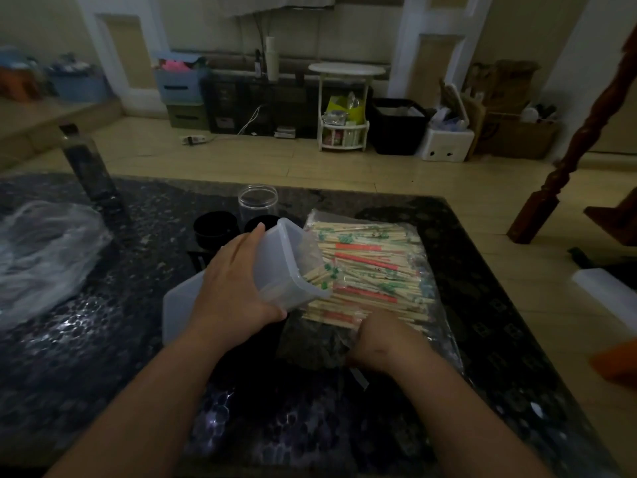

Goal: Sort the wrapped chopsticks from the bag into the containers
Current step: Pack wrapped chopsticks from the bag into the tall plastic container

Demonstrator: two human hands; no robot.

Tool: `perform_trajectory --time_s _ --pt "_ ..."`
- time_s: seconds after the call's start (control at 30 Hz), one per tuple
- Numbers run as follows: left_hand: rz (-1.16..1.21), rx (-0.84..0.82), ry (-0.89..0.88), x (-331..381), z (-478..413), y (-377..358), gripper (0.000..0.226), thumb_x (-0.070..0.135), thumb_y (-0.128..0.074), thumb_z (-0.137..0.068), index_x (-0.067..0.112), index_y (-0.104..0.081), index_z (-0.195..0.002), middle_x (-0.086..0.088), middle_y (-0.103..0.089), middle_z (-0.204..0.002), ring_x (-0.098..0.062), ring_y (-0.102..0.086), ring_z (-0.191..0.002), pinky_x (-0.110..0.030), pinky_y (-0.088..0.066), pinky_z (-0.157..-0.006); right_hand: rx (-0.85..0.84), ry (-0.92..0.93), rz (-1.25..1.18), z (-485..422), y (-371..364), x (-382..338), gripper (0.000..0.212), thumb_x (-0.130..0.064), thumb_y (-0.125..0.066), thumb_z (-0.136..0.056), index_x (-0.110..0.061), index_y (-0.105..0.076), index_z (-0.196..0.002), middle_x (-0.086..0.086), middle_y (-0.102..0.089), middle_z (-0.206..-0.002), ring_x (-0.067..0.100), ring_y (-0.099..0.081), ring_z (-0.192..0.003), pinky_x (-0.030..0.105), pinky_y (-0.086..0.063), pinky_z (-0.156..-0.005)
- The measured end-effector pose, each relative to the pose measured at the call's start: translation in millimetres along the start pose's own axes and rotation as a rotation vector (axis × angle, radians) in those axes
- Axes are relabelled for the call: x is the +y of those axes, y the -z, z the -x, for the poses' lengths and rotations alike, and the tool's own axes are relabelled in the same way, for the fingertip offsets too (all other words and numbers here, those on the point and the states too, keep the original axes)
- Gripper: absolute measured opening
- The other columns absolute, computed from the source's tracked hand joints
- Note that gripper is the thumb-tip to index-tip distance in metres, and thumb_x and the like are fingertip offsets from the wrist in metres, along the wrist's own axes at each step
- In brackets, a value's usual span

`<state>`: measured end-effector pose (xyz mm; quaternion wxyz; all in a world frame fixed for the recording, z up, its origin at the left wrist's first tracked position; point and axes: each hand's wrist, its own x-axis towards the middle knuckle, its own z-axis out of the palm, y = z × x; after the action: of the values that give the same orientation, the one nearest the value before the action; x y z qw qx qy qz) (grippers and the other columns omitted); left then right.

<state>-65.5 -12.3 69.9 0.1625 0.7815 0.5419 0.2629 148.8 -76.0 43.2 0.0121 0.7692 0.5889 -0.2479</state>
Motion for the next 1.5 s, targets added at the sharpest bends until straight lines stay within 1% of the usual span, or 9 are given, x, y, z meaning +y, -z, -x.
perform_trajectory --time_s 0.13,0.23,0.4,0.63,0.7,0.83,0.97,1.13,1.5 --pt "-0.002 0.004 -0.001 2 0 1 0.131 0.035 -0.093 -0.055 0.035 -0.007 -0.154 0.008 -0.019 -0.157 -0.010 -0.014 -0.142 -0.035 -0.019 -0.113 -0.041 0.010 -0.003 -11 -18 3 0.047 -0.035 -0.056 -0.090 -0.017 -0.055 -0.134 0.009 -0.060 -0.132 0.027 -0.059 -0.119 0.030 -0.046 -0.095" --pt "0.003 -0.003 -0.005 2 1 1 0.131 0.034 -0.093 -0.056 0.035 -0.006 -0.154 0.008 -0.018 -0.157 -0.010 -0.015 -0.141 -0.035 -0.020 -0.113 -0.026 -0.027 -0.132 -20 -25 6 0.071 -0.029 -0.054 -0.095 -0.014 -0.018 -0.154 0.017 -0.053 -0.140 0.030 -0.054 -0.125 0.034 -0.044 -0.098" --pt "0.003 0.000 -0.004 1 1 1 0.130 0.036 -0.093 -0.056 0.035 -0.007 -0.154 0.009 -0.018 -0.157 -0.012 -0.014 -0.143 -0.036 -0.020 -0.114 0.191 0.059 0.001 -27 -33 17 0.058 -0.029 -0.052 -0.087 -0.018 -0.044 -0.144 0.013 -0.051 -0.139 0.033 -0.050 -0.125 0.039 -0.044 -0.103" --pt "0.015 -0.007 -0.009 0 1 0 0.130 0.036 -0.092 -0.056 0.037 -0.007 -0.154 0.010 -0.018 -0.157 -0.011 -0.014 -0.143 -0.037 -0.020 -0.113 0.213 0.125 0.108 -32 -43 27 0.066 -0.025 -0.044 -0.098 -0.025 -0.015 -0.157 0.008 -0.032 -0.156 0.030 -0.033 -0.140 0.041 -0.024 -0.116" --pt "0.013 -0.008 -0.008 -1 0 0 0.130 0.037 -0.092 -0.056 0.038 -0.006 -0.154 0.010 -0.017 -0.157 -0.012 -0.013 -0.144 -0.037 -0.019 -0.114 0.230 0.144 0.171 -35 -47 30 0.061 -0.031 -0.045 -0.097 -0.025 -0.025 -0.154 0.006 -0.032 -0.154 0.031 -0.034 -0.137 0.041 -0.027 -0.115" --pt "0.017 -0.009 0.000 0 1 1 0.130 0.037 -0.092 -0.056 0.038 -0.006 -0.153 0.010 -0.017 -0.157 -0.011 -0.013 -0.144 -0.036 -0.019 -0.114 0.295 0.170 0.213 -35 -49 33 0.046 -0.026 -0.055 -0.092 -0.016 -0.052 -0.136 0.009 -0.049 -0.133 0.034 -0.048 -0.120 0.042 -0.040 -0.100" --pt "0.018 -0.004 -0.007 3 2 3 0.129 0.035 -0.092 -0.056 0.036 -0.008 -0.154 0.009 -0.018 -0.157 -0.010 -0.015 -0.142 -0.035 -0.019 -0.113 0.415 0.171 0.257 -36 -50 33 0.028 -0.022 -0.064 -0.071 -0.013 -0.074 -0.096 0.009 -0.067 -0.089 0.035 -0.065 -0.073 0.045 -0.054 -0.062" --pt "0.020 -0.006 -0.002 4 3 4 0.129 0.033 -0.093 -0.056 0.035 -0.009 -0.154 0.008 -0.019 -0.156 -0.011 -0.016 -0.141 -0.036 -0.020 -0.113 0.341 0.144 0.227 -35 -45 29 0.047 -0.040 -0.055 -0.093 -0.022 -0.050 -0.136 0.004 -0.054 -0.132 0.029 -0.048 -0.121 0.036 -0.038 -0.098" --pt "0.007 -0.013 -0.005 3 3 2 0.130 0.035 -0.092 -0.056 0.037 -0.006 -0.154 0.009 -0.018 -0.156 -0.009 -0.014 -0.141 -0.035 -0.019 -0.113 0.284 0.076 0.181 -40 -52 30 0.045 -0.038 -0.055 -0.091 -0.021 -0.055 -0.132 0.010 -0.056 -0.130 0.032 -0.052 -0.118 0.037 -0.040 -0.100"
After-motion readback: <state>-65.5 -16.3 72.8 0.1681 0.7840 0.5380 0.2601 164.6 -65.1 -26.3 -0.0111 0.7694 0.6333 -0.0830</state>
